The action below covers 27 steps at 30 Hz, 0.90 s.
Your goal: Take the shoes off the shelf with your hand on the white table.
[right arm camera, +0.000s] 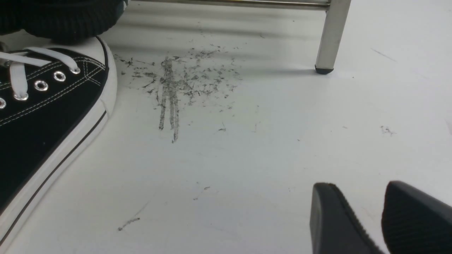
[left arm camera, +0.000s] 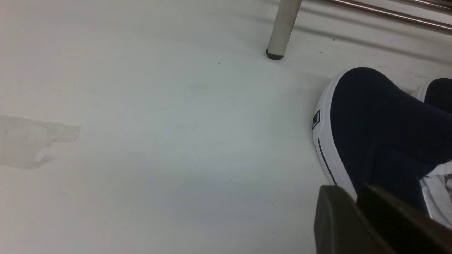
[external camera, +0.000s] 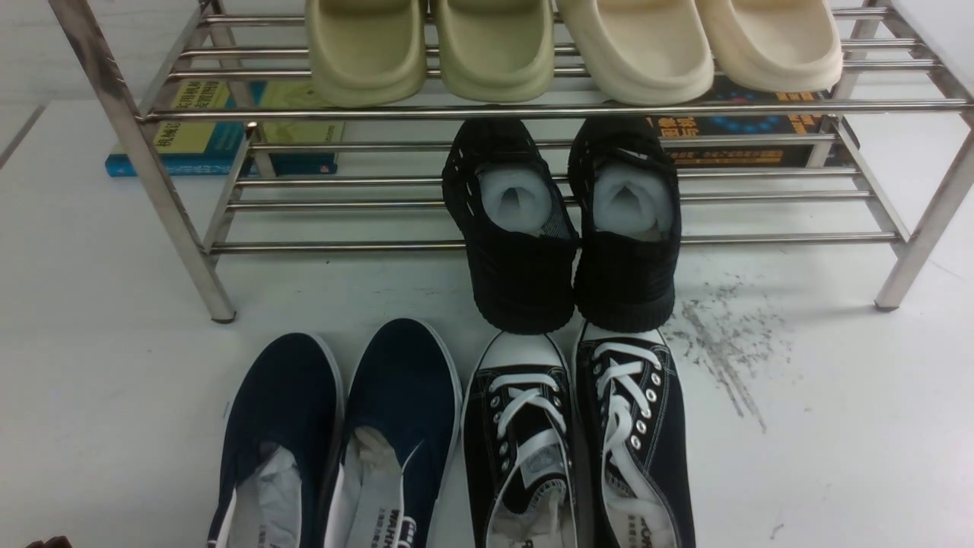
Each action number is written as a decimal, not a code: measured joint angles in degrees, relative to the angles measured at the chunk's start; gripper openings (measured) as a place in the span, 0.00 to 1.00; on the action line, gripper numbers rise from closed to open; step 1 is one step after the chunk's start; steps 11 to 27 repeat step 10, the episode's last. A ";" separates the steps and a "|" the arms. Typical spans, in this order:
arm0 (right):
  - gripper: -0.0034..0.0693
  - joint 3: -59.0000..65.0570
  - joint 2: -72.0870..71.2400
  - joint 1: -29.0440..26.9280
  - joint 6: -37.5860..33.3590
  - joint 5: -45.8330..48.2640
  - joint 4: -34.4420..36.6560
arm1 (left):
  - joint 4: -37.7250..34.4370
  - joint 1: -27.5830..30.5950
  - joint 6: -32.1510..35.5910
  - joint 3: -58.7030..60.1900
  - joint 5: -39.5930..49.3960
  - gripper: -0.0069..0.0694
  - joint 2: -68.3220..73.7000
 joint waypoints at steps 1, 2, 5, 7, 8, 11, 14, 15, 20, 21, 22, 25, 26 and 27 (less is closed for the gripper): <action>0.37 0.00 0.00 0.00 0.00 0.00 0.00 | 0.00 0.00 0.00 0.00 0.00 0.25 0.00; 0.37 0.00 0.00 0.00 0.00 0.00 0.00 | 0.00 0.00 0.00 0.00 0.00 0.25 0.00; 0.37 0.00 0.00 0.00 0.00 0.00 0.00 | 0.00 0.00 0.00 0.00 0.00 0.25 0.00; 0.37 0.00 0.00 0.00 0.00 0.00 0.00 | 0.00 0.00 0.00 0.00 0.00 0.26 0.00; 0.37 0.00 0.00 0.00 0.00 0.00 0.00 | 0.00 0.00 0.00 0.00 0.00 0.26 0.00; 0.37 0.00 0.00 0.00 0.00 0.00 0.00 | 0.00 0.00 0.00 0.00 0.00 0.26 0.00; 0.37 0.00 0.00 0.00 0.00 0.00 0.00 | 0.00 0.00 0.00 0.00 0.00 0.26 0.00; 0.37 0.00 0.00 0.00 0.00 0.00 0.00 | 0.00 0.00 0.00 0.00 0.00 0.26 0.00; 0.37 0.00 0.00 0.00 0.00 0.00 0.00 | 0.00 0.00 0.00 0.00 0.00 0.26 0.00; 0.37 0.00 0.00 0.00 0.00 0.00 0.00 | 0.00 0.00 0.00 0.00 0.00 0.26 0.00; 0.37 0.00 0.00 0.00 0.00 0.00 0.00 | 0.00 0.00 0.00 0.00 0.00 0.26 0.00; 0.37 0.00 0.00 0.00 0.00 0.00 0.00 | 0.00 0.00 0.00 0.00 0.00 0.26 0.00; 0.37 0.00 0.00 0.00 0.00 0.00 0.00 | 0.00 0.00 0.00 0.00 0.00 0.26 0.00; 0.37 0.00 0.00 0.00 0.00 0.00 0.00 | 0.00 0.00 0.00 0.00 0.00 0.26 0.00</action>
